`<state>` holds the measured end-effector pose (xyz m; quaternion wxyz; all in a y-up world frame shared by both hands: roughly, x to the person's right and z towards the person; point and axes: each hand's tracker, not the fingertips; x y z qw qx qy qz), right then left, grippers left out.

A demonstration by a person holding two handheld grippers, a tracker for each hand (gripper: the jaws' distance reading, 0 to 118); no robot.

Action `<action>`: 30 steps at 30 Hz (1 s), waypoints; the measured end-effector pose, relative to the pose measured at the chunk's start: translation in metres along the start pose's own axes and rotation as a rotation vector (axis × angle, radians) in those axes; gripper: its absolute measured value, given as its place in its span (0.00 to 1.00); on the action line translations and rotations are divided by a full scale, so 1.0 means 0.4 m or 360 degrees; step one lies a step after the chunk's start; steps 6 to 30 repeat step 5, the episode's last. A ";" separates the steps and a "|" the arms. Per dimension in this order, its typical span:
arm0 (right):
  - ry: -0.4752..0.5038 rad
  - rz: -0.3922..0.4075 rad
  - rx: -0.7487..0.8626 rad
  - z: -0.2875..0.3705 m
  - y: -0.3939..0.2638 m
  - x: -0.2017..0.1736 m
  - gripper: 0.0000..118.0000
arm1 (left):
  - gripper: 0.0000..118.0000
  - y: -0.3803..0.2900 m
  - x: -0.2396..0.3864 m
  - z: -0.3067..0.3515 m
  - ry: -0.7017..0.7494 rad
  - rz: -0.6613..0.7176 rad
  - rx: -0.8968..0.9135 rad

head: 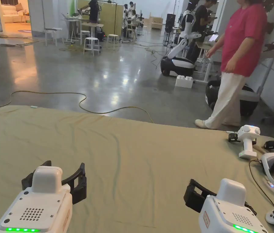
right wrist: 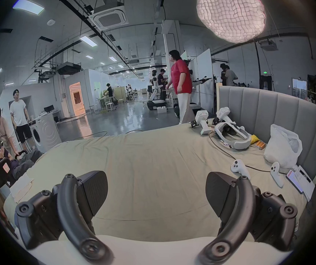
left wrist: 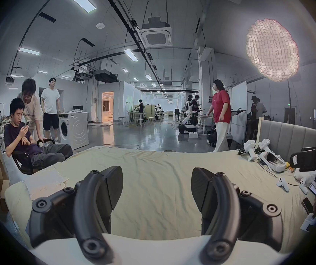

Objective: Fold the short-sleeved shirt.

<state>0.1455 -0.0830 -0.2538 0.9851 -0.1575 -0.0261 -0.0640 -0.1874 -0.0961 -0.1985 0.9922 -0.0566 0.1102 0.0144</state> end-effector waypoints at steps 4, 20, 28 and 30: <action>0.0045 -0.0038 -0.0025 -0.001 0.006 0.010 0.90 | 0.68 0.001 0.002 0.000 -0.0004 -0.0002 0.0006; 0.0057 -0.0036 -0.0027 -0.001 0.005 0.011 0.90 | 0.68 0.001 0.003 -0.001 -0.0005 -0.0003 0.0008; 0.0057 -0.0036 -0.0027 -0.001 0.005 0.011 0.90 | 0.68 0.001 0.003 -0.001 -0.0005 -0.0003 0.0008; 0.0057 -0.0036 -0.0027 -0.001 0.005 0.011 0.90 | 0.68 0.001 0.003 -0.001 -0.0005 -0.0003 0.0008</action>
